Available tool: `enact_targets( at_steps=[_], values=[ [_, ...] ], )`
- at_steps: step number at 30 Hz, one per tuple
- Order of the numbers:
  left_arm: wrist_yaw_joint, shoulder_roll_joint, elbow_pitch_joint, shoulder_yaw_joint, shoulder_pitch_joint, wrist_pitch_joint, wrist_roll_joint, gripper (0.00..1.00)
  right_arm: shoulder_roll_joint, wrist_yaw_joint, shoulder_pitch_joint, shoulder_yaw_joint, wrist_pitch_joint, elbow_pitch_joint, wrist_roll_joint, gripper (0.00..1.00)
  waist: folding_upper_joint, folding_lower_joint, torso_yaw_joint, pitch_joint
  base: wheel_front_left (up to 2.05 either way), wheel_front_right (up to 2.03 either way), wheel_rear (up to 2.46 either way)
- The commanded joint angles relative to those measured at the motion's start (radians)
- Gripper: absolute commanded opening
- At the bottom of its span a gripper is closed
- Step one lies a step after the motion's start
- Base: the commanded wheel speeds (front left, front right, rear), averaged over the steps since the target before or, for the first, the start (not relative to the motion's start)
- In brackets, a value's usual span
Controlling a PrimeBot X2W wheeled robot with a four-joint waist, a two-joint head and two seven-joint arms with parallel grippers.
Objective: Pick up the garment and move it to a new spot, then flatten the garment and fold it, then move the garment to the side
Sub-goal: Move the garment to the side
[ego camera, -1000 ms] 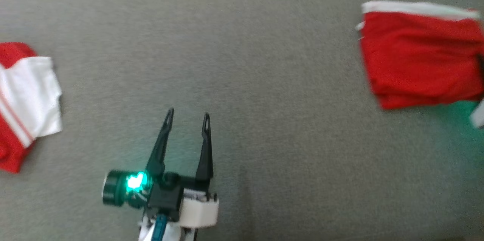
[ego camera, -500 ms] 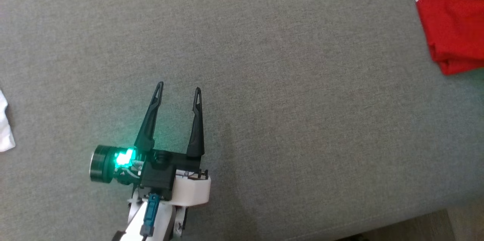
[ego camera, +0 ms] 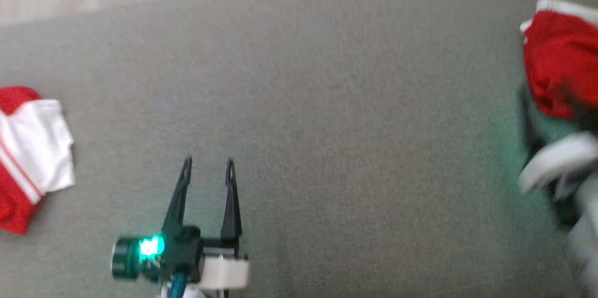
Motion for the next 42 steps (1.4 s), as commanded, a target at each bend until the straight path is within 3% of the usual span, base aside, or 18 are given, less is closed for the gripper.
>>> enact_targets(
  at_steps=[1,10,19,27,42],
  values=[
    [-0.008,-0.009,-0.017,0.037,0.026,-0.005,-0.015,1.0,0.023,-0.001,0.075,0.026,-0.011,-0.083,0.001,1.0,0.0,0.0002,0.055,-0.123,0.0,0.0,0.0],
    [-0.028,-0.022,-0.014,0.068,0.133,-0.005,-0.044,1.0,0.165,-0.001,0.325,0.072,-0.011,-0.272,0.022,1.0,0.0,0.0002,0.126,-0.253,0.0,0.0,0.0],
    [-0.045,-0.029,-0.085,0.108,0.232,-0.005,-0.032,1.0,0.255,-0.001,0.537,-0.022,-0.011,-0.479,-0.032,1.0,0.0,0.0002,0.171,-0.331,0.0,0.0,0.0],
    [-0.08,-0.031,-0.101,0.132,0.273,-0.005,-0.007,1.0,0.282,-0.001,0.625,-0.064,-0.011,-0.514,-0.083,1.0,0.0,0.0002,0.192,-0.35,0.0,0.0,0.0],
    [-0.082,-0.034,-0.098,0.149,0.283,-0.005,0.004,1.0,0.31,-0.001,0.63,-0.1,-0.011,-0.509,-0.086,1.0,0.0,0.0002,0.18,-0.353,0.0,0.0,0.0]
  ],
)
